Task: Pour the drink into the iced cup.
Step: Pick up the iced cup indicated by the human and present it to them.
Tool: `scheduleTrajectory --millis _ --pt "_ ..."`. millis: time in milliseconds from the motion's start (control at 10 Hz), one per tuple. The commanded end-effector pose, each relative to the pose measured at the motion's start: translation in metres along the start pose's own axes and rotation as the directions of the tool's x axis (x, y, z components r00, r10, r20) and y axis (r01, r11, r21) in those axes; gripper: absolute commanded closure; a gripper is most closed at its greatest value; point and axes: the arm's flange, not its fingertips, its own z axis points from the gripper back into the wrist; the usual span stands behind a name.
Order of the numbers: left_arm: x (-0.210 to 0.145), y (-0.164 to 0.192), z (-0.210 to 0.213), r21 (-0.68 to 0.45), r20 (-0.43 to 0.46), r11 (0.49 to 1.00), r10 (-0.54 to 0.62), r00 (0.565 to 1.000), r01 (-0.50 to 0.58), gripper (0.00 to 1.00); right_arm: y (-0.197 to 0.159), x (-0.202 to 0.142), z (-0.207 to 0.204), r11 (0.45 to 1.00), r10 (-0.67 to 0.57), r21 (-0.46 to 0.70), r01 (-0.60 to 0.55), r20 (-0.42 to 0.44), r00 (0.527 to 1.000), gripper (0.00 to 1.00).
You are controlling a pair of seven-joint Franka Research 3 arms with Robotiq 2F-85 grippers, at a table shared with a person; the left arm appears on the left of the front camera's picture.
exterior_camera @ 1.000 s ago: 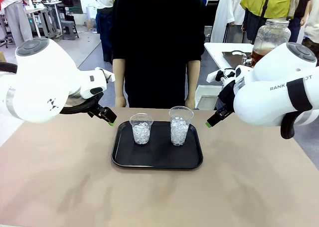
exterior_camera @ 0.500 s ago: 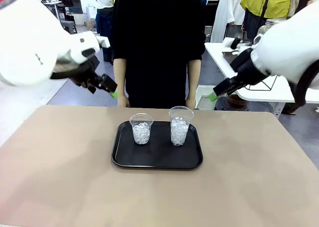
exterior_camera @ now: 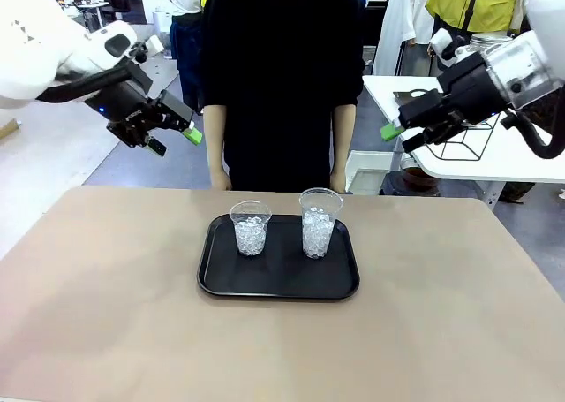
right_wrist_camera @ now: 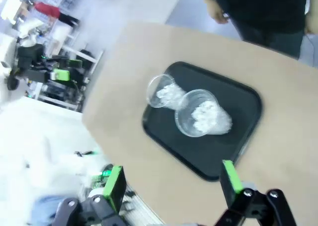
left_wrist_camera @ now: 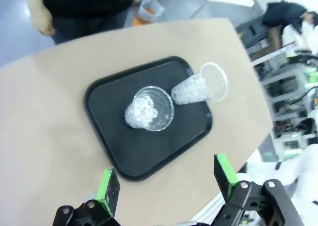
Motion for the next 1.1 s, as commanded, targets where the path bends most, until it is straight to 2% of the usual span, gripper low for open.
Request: scheduleTrajectory --millis 0,300,400,500,600,700,1000 --pt "-0.002 0.026 -0.006 -0.098 0.029 0.988 0.12 0.992 -0.116 0.0 -0.029 0.003 0.001 0.984 -0.144 0.109 0.139 0.04 0.989 0.0" --pt "-0.013 0.057 -0.014 -0.219 0.056 0.947 0.253 0.966 -0.235 0.0 -0.059 -0.005 -0.007 0.94 -0.291 0.207 0.272 0.069 0.954 0.0" --pt "-0.015 0.065 -0.015 -0.237 0.053 0.939 0.268 0.962 -0.248 0.0 -0.062 -0.006 -0.012 0.936 -0.296 0.219 0.277 0.059 0.953 0.0" --pt "-0.017 0.064 -0.015 -0.222 0.054 0.955 0.214 0.975 -0.197 0.0 -0.06 -0.007 -0.015 0.945 -0.263 0.213 0.247 0.05 0.963 0.0" --pt "-0.01 0.059 -0.008 -0.197 0.052 0.945 0.277 0.96 -0.262 0.0 -0.056 -0.008 -0.016 0.964 -0.213 0.174 0.203 0.042 0.976 0.0" --pt "-0.01 0.059 -0.008 -0.197 0.052 0.945 0.277 0.96 -0.262 0.0 -0.066 -0.01 -0.012 0.934 -0.313 0.195 0.299 0.043 0.949 0.0" --pt "-0.01 0.059 -0.008 -0.197 0.052 0.945 0.277 0.96 -0.262 0.0 -0.066 -0.01 -0.012 0.934 -0.313 0.195 0.299 0.043 0.949 0.0"
